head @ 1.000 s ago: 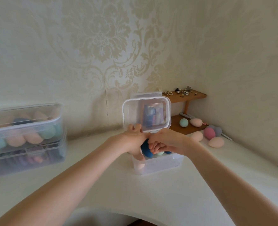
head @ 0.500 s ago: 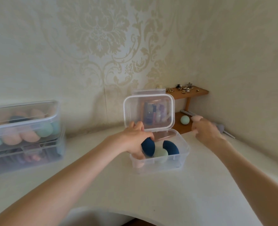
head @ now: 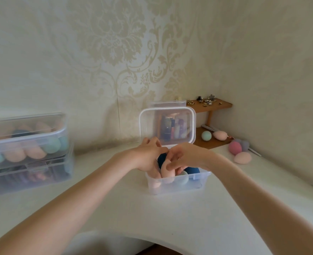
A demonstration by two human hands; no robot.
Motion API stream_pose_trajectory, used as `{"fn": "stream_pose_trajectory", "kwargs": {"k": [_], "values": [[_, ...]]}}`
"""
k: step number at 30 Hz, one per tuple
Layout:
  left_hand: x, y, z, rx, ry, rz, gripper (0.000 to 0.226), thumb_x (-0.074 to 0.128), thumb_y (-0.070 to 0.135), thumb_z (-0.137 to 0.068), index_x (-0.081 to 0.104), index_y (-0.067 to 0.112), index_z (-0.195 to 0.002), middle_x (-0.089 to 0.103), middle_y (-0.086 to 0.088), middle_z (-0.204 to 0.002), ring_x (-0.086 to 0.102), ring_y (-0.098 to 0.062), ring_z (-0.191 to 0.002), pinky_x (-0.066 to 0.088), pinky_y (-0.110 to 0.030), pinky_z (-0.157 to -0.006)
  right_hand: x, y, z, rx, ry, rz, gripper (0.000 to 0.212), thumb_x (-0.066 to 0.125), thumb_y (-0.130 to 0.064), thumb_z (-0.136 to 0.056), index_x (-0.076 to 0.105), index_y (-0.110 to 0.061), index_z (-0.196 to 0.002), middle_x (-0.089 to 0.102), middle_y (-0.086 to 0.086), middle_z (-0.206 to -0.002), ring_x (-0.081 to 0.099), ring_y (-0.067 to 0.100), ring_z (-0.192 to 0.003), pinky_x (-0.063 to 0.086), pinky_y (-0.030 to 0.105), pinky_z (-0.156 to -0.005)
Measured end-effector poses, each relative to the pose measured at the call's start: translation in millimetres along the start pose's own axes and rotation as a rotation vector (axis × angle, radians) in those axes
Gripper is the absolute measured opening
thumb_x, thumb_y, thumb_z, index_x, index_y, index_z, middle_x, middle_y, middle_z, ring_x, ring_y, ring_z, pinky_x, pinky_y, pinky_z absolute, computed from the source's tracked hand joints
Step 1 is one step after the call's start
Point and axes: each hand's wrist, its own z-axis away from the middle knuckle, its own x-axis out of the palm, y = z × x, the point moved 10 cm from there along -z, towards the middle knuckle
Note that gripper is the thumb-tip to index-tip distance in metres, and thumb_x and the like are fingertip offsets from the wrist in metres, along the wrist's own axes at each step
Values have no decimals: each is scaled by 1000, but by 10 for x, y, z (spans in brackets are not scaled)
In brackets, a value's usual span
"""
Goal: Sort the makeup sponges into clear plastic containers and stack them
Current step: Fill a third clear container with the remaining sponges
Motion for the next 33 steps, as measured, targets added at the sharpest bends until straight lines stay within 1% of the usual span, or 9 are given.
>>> {"fn": "stream_pose_trajectory", "kwargs": {"k": [4, 6, 10, 15, 21, 24, 26, 30, 33], "values": [[-16, 10, 17, -12, -21, 45, 55, 60, 41, -64, 47, 21, -113, 32, -1, -123, 28, -19, -118, 41, -26, -84, 172, -183, -108, -91, 62, 386, 20, 65, -18, -80, 55, -18, -62, 54, -4, -61, 45, 8, -57, 29, 12, -53], [-27, 16, 12, -21, 13, 39, 47, 62, 40, -71, 46, 19, -110, 33, -2, -122, 29, -19, -116, 39, -27, -84, 170, -206, -120, -105, 75, 381, 17, 65, -16, -80, 55, -17, -65, 49, -8, -57, 43, 5, -54, 29, 12, -52], [-8, 39, -28, -30, 42, -105, 57, 63, 40, -76, 39, 22, -125, 32, -6, -127, 29, -25, -119, 40, -31, -89, -73, -69, 47, -67, -20, 52, 16, 70, -16, -81, 61, -18, -94, 71, 2, -97, 65, 13, -86, 50, 18, -85], [-16, 75, -51, -72, -4, -188, 57, 63, 34, -78, 38, 23, -128, 31, -8, -126, 32, -28, -118, 42, -32, -85, -17, 168, 38, -97, -106, 419, 17, 67, -23, -83, 67, -19, -99, 60, -8, -102, 51, 9, -94, 39, 15, -82], [-11, 101, -51, -85, -22, -198, 53, 63, 32, -77, 39, 23, -124, 30, -8, -122, 33, -28, -113, 44, -33, -82, -17, 279, -91, -53, -90, 454, 32, 64, -35, -83, 66, -18, -109, 51, -4, -138, 47, 18, -123, 39, 30, -106], [-10, 120, -58, -107, -29, -203, 52, 61, 30, -78, 38, 24, -124, 29, -8, -121, 32, -30, -113, 40, -32, -77, -55, 255, -121, -24, -16, 410, 32, 55, -25, -91, 60, -10, -119, 62, 5, -123, 51, 14, -93, 42, 23, -86], [0, 128, -66, -122, -40, -213, 49, 60, 28, -80, 38, 24, -125, 29, -8, -122, 31, -30, -113, 38, -33, -76, -73, 148, -120, -98, 53, 395, 29, 51, -16, -93, 59, -10, -121, 62, 5, -119, 48, 12, -92, 42, 22, -86], [2, 125, -78, -128, -45, -228, 53, 60, 31, -81, 37, 26, -128, 29, -10, -122, 31, -30, -114, 37, -32, -77, -280, 42, -37, -192, 182, 255, 18, 60, -19, -88, 70, -4, -91, 69, 12, -99, 59, 25, -87, 43, 20, -74], [2, 122, -90, -122, -51, -244, 54, 63, 33, -79, 38, 23, -125, 29, -11, -124, 32, -31, -115, 38, -33, -76, -310, 52, 57, -140, 71, 254, 14, 70, -33, -80, 71, -19, -82, 64, -10, -81, 58, 7, -78, 43, 12, -71]]}}
